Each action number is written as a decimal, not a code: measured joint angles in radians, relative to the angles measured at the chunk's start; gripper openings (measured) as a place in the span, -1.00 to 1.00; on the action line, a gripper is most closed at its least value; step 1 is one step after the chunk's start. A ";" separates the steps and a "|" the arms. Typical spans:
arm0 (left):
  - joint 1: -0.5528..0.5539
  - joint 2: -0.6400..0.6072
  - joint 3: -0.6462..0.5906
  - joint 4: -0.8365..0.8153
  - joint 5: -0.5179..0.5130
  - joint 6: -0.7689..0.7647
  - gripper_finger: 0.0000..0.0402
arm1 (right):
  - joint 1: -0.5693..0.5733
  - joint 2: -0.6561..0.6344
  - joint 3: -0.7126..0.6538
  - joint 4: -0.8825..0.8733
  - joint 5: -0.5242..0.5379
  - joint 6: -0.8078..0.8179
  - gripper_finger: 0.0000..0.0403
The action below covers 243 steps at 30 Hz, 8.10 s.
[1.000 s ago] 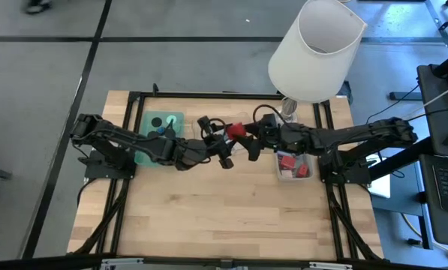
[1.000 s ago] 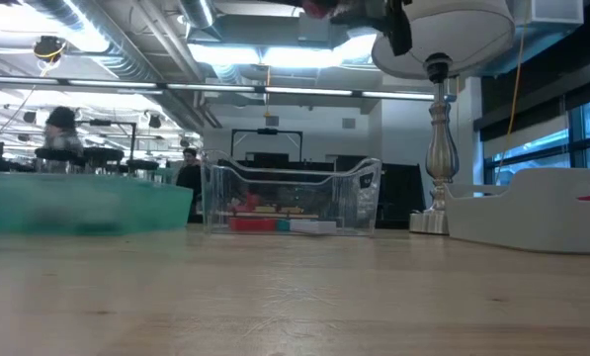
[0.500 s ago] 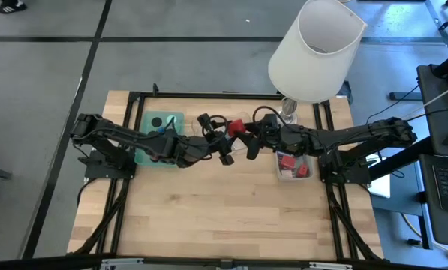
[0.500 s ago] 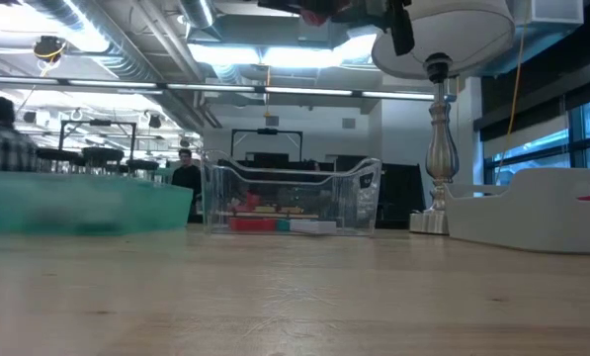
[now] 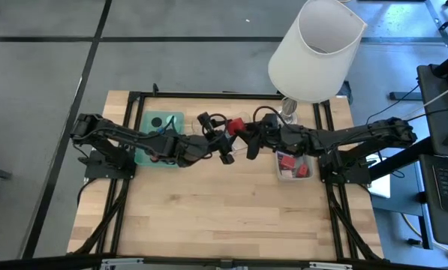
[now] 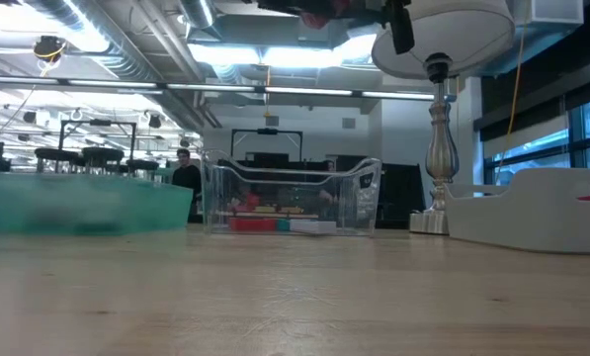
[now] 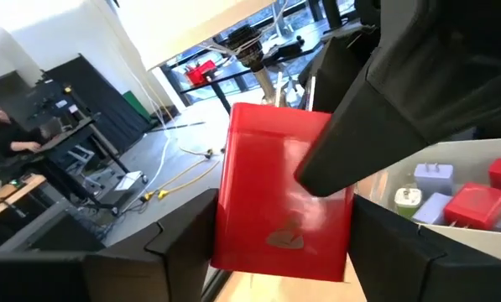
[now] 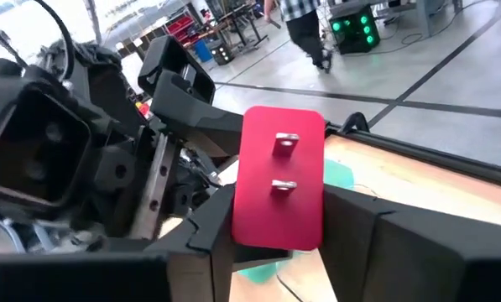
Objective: Pick & Place Office items
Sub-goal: Put the red charger adapter into the gray bin, then return to Home Position
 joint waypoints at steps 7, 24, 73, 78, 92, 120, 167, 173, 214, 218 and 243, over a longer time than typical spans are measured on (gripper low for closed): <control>-0.027 -0.002 0.016 0.005 -0.096 -0.025 0.42 | -0.030 -0.026 -0.002 -0.101 0.008 -0.029 -0.38; -0.041 -0.007 0.037 -0.356 -0.019 -0.344 0.52 | -0.089 -0.315 -0.002 -1.223 -0.239 0.292 -0.36; -0.001 -0.001 0.036 -0.708 0.153 -0.627 0.51 | -0.030 0.179 -0.003 -1.535 -0.377 0.431 -0.18; -0.001 -0.001 0.036 -0.708 0.153 -0.627 0.51 | -0.030 0.179 -0.003 -1.535 -0.377 0.399 0.00; -0.011 -0.053 0.034 -0.728 0.244 -0.488 0.48 | -0.026 0.179 0.050 -1.579 -0.359 0.230 0.24; -0.133 -0.666 0.006 -1.279 0.191 -0.785 0.47 | 0.226 0.178 0.449 -1.748 0.493 0.263 0.11; -0.228 -1.555 -0.992 -0.302 0.189 -0.496 0.47 | 0.437 -0.601 -0.319 -0.902 0.302 0.074 0.12; -0.228 -1.555 -1.082 -0.206 0.187 -0.500 0.47 | 0.437 -0.693 -0.462 -0.729 0.302 0.037 0.12; -0.228 -1.549 -1.155 -0.233 -0.128 -0.468 0.47 | 0.437 -0.762 -0.952 0.089 0.526 -0.119 0.12; -0.228 -1.549 -1.155 -0.233 -0.307 -0.414 0.47 | 0.437 -0.762 -0.952 0.089 0.742 -0.117 0.12; -0.228 -1.548 -1.155 -0.234 -0.414 -0.399 0.47 | 0.437 -0.762 -0.951 0.087 0.270 -0.145 0.12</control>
